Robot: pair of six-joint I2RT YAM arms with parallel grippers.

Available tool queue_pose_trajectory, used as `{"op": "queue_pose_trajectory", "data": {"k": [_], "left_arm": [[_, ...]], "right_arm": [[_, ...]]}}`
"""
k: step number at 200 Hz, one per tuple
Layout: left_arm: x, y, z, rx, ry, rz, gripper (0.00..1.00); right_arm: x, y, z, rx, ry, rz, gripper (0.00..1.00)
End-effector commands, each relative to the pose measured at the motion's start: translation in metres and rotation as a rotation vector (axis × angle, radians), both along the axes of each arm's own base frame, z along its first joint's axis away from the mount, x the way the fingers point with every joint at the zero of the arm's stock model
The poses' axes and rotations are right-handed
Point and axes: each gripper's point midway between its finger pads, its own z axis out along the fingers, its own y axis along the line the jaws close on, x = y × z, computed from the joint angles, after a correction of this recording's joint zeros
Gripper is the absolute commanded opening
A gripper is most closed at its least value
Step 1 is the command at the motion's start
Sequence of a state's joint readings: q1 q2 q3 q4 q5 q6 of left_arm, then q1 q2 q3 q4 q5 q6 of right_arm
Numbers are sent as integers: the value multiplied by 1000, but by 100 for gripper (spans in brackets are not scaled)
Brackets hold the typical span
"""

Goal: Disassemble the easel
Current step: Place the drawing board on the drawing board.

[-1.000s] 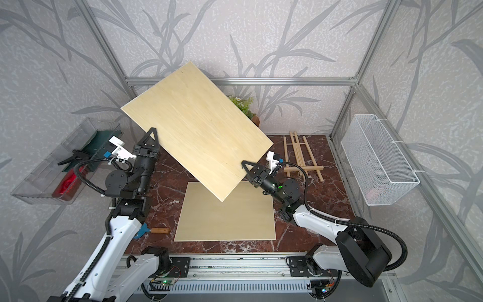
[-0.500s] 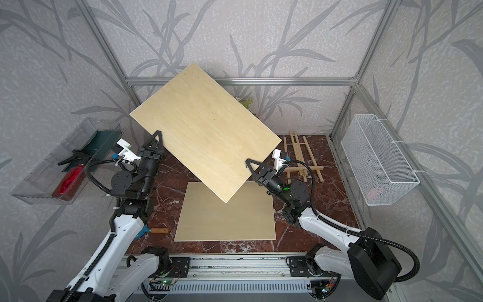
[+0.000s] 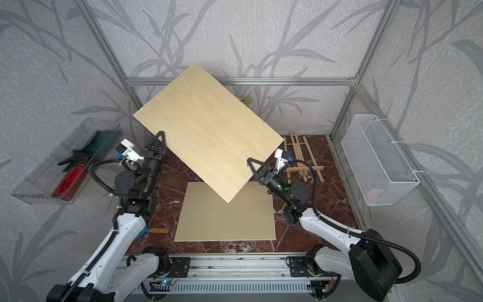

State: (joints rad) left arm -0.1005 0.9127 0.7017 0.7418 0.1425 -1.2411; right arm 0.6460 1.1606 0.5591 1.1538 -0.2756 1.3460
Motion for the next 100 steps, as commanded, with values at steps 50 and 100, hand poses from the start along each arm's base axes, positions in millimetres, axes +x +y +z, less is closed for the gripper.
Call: {"op": "queue_pose_trajectory", "data": {"k": [50,100], "left_arm": [[-18,-43,2,264,-118,-93,0],[-22,-48,5,278,-136,-109,0]], "right_arm": [[-47,-29,91,202,-312,1,12],[-44,-25,89,185,-321,0,0]]}}
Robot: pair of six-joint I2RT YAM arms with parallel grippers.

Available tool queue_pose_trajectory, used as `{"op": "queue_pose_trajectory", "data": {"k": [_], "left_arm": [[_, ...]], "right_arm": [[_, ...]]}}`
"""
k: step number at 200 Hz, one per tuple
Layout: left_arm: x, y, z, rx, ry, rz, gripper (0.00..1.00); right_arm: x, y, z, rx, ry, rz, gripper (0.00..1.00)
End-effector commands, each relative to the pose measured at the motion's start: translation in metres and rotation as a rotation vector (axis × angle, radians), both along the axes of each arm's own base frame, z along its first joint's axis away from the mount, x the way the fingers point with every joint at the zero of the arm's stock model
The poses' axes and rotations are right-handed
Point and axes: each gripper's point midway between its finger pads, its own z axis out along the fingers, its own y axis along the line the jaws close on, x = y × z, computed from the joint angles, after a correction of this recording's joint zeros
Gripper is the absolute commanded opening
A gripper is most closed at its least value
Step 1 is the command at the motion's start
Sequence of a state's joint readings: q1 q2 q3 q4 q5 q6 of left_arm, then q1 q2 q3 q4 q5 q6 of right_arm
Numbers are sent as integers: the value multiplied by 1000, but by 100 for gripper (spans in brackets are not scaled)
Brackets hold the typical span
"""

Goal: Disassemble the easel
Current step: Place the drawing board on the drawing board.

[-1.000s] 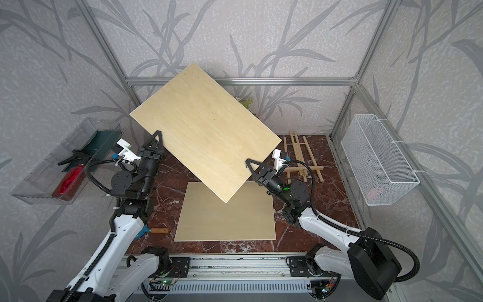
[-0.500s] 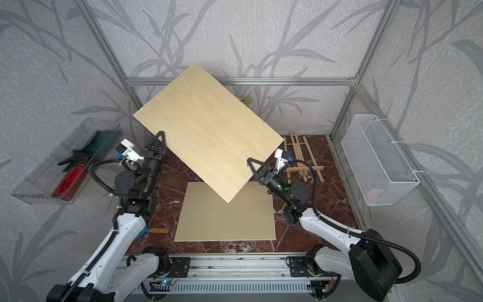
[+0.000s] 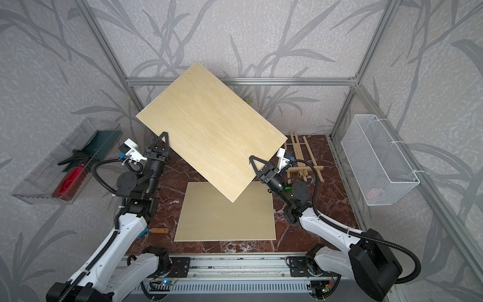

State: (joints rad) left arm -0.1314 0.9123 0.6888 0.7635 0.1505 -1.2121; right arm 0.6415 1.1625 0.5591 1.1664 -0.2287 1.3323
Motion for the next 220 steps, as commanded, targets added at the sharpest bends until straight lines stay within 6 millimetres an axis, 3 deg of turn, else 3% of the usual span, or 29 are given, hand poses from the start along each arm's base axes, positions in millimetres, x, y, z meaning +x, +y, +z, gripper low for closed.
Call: {"op": "queue_pose_trajectory", "data": {"k": [1,34,71,128,174,203,220], "left_arm": [[-20,-36,6,249,-124,-84,0],[-17,-36,6,271,-94,-74,0],[-16,-29,0,284,-39,-34,43],[-20,-35,-9,299,-1,-77,74],[-22,-41,-24,329,72,-120,86],[-29,-42,-39,403,151,-128,98],[-31,-43,-47,444,200,-133,99]], "right_arm": [[-51,-18,86,160,-322,50,0],[-51,-16,80,144,-319,54,0],[-53,-30,62,164,-257,23,0],[-64,-65,37,219,-160,-42,0],[-74,-98,14,201,-92,-142,0],[-76,-118,-3,175,-17,-195,0],[-79,-129,-8,170,8,-213,0]]}}
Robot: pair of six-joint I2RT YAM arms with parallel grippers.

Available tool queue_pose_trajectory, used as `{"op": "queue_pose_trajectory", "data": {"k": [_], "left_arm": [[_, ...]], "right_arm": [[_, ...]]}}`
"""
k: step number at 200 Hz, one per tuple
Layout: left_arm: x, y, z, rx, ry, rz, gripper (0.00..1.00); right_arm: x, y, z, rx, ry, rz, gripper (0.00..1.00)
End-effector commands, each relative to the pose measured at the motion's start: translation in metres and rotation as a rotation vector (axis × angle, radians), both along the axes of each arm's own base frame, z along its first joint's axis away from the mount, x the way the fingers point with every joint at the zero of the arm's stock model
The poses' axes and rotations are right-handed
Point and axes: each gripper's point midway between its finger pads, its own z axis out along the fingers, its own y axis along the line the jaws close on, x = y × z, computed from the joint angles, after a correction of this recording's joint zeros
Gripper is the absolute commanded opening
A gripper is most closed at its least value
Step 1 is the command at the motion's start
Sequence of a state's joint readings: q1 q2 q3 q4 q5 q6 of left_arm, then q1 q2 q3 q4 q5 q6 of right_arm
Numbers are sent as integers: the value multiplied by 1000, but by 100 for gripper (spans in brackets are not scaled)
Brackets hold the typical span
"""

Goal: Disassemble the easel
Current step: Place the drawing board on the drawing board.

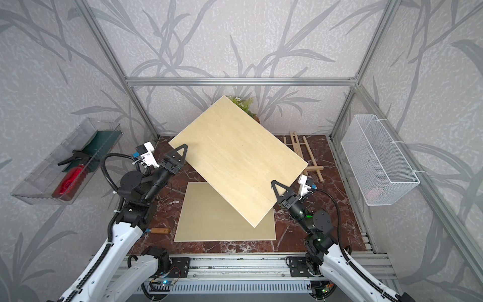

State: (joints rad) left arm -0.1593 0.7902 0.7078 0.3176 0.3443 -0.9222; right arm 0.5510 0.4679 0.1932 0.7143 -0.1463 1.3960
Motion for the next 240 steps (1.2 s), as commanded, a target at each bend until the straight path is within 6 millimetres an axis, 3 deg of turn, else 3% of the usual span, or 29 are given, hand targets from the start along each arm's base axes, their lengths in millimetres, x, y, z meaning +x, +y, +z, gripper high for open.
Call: {"op": "queue_pose_trajectory", "data": {"k": [1,77,120,159,191,212,240], "left_arm": [[-14,-3,10,81,3,-16,99],[-21,11,-43,250,253,47,99],[-37,14,-78,379,393,27,99],[-55,17,-107,472,465,13,99],[-66,19,-119,521,492,4,99],[-74,25,-127,586,511,18,99],[-82,29,-139,638,522,23,98]], "right_arm": [[-24,-40,60,155,-166,-87,0],[-32,-35,32,48,-26,-5,0],[-51,-32,22,-90,30,25,0],[-63,-35,23,-155,35,15,0],[-73,-43,35,-215,32,-20,0],[-79,-47,31,-331,83,-36,0],[-87,-40,33,-400,99,18,0]]}}
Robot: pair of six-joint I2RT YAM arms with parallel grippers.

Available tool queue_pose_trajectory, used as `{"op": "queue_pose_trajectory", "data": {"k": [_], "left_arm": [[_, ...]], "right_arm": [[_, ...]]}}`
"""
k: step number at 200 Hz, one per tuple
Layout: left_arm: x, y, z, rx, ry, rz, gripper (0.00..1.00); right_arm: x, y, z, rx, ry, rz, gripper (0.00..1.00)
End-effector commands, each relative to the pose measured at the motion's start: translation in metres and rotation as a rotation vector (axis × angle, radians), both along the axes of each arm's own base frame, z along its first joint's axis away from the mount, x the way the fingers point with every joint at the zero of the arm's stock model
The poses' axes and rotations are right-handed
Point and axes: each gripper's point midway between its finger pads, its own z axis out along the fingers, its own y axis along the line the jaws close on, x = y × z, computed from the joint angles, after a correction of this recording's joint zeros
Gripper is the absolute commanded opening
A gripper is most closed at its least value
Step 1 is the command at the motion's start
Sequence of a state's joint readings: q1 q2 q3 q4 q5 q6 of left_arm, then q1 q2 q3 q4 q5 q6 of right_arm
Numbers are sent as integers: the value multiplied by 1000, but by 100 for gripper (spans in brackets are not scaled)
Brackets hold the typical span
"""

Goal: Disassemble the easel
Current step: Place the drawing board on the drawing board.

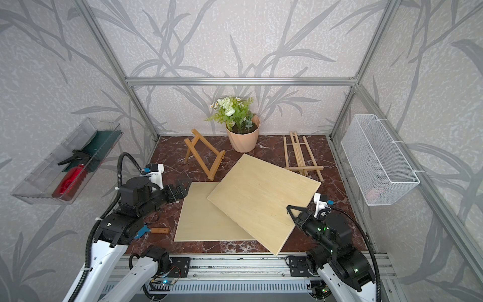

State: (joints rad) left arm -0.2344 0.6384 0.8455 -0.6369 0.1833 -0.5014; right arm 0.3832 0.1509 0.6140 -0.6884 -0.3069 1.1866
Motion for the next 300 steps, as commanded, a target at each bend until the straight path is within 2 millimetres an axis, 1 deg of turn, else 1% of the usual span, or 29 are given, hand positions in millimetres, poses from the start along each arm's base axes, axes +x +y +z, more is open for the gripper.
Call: {"op": "queue_pose_trajectory", "data": {"k": [1,22,38,60,94,139,164,203,227,238,267,300], "left_arm": [[-12,9,-22,94,49,-1,99],[-17,-2,-20,74,42,-61,98],[-19,-5,-20,73,42,-76,98],[-20,-10,-20,69,45,-98,98],[-22,-13,-21,66,45,-115,99],[-25,-17,-21,64,44,-130,99],[-26,-18,-21,62,42,-139,99],[-27,-19,-20,60,38,-144,99],[-28,-20,-20,60,36,-150,99],[-28,-21,-19,59,34,-151,99],[-29,-21,-18,60,28,-151,99],[-30,-21,-17,57,23,-152,99]], "right_arm": [[-20,6,98,72,-335,91,0],[-21,15,97,36,-310,155,0],[-19,22,94,20,-280,197,0],[-14,26,92,-4,-257,215,0],[1,46,86,30,-201,290,0],[21,64,83,35,-150,377,0],[36,64,80,51,-132,394,0],[63,59,61,106,-89,406,0],[78,55,44,120,-55,411,0],[83,54,40,135,-50,430,0],[91,55,37,194,-59,494,0],[89,54,35,191,-65,518,0]]}}
